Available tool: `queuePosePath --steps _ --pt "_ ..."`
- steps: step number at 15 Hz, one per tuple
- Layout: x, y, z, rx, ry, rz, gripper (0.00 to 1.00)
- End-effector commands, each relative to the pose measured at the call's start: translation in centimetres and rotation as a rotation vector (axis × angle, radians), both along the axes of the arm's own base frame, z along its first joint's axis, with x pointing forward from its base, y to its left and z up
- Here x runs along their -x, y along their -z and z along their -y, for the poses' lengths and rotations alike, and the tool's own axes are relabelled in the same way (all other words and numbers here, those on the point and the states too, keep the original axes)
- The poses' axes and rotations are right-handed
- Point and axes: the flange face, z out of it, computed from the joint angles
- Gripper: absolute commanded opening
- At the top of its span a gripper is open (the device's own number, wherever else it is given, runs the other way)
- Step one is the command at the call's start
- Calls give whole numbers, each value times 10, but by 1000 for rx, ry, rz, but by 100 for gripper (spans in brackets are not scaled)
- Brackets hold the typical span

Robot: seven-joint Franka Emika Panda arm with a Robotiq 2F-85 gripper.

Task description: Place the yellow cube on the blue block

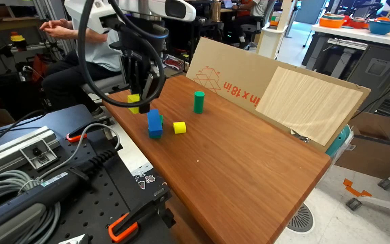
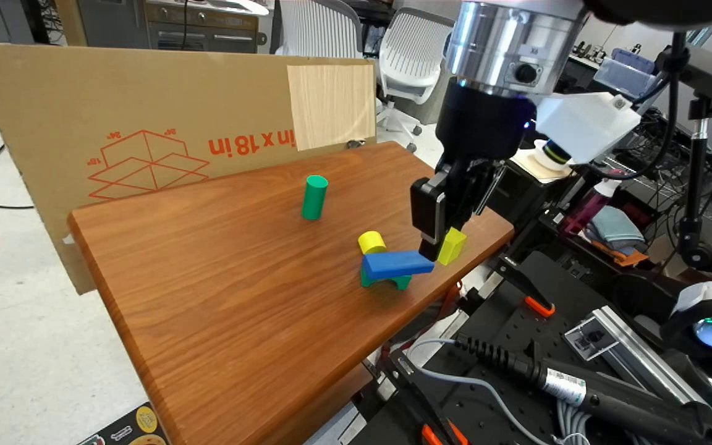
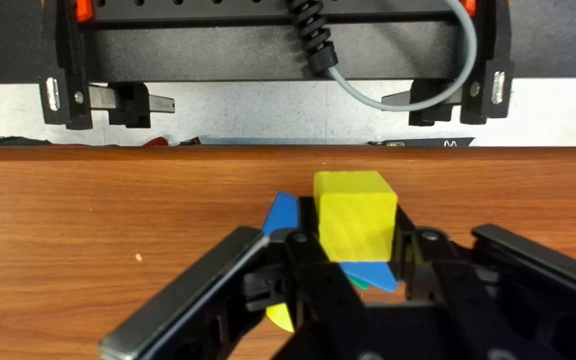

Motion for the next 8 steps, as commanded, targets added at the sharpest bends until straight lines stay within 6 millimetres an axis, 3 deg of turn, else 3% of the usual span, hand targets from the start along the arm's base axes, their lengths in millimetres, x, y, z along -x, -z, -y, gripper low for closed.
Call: queuePosePath --steps 1,8 --pt "-4 12 6 44 13 75 9" --pt "-10 36 12 77 66 120 9"
